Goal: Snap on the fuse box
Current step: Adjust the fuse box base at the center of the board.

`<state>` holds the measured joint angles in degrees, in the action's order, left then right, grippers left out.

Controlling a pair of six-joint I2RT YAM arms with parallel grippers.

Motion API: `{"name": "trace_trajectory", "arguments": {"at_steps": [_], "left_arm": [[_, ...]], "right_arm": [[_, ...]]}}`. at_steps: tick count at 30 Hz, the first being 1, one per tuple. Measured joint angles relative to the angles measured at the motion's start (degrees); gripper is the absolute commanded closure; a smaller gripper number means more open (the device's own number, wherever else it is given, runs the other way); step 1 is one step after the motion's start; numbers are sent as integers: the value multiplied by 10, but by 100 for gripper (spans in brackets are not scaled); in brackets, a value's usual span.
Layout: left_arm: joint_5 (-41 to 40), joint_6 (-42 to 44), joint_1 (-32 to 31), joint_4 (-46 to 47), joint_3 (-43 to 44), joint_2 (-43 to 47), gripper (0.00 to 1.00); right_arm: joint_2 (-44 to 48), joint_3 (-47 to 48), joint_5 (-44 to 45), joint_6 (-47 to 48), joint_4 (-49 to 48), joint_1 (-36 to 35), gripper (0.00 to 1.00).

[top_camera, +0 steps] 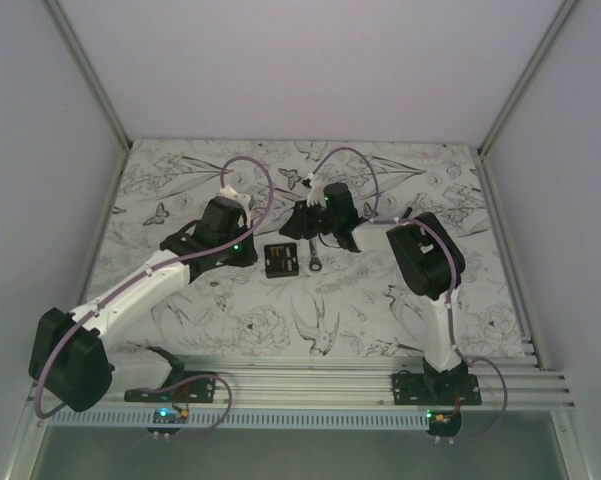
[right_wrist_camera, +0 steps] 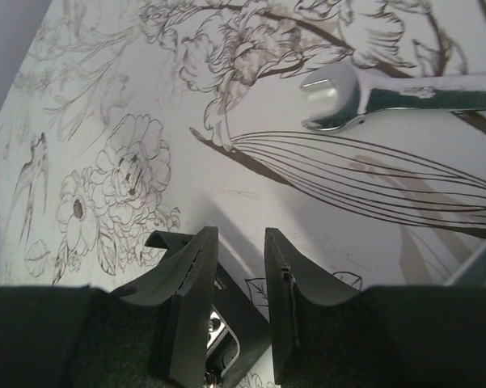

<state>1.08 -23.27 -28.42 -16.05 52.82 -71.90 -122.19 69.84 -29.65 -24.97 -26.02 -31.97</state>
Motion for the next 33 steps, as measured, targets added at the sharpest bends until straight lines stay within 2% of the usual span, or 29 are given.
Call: {"name": "trace_trajectory", "arguments": {"at_steps": [11, 18, 26, 33], "left_arm": [[-1, -13, 0, -24, 21, -52, 100], [-1, -18, -5, -37, 25, -53, 100], [1, -20, -24, -51, 30, -55, 100], [3, -20, -35, -62, 35, -58, 100]], "right_arm": [[-8, -30, -98, -28, -9, -2, 70], [16, -88, -111, -42, -25, -8, 71], [24, -107, -121, -43, -45, -25, 77], [36, -126, -130, -33, -50, -42, 75]]}}
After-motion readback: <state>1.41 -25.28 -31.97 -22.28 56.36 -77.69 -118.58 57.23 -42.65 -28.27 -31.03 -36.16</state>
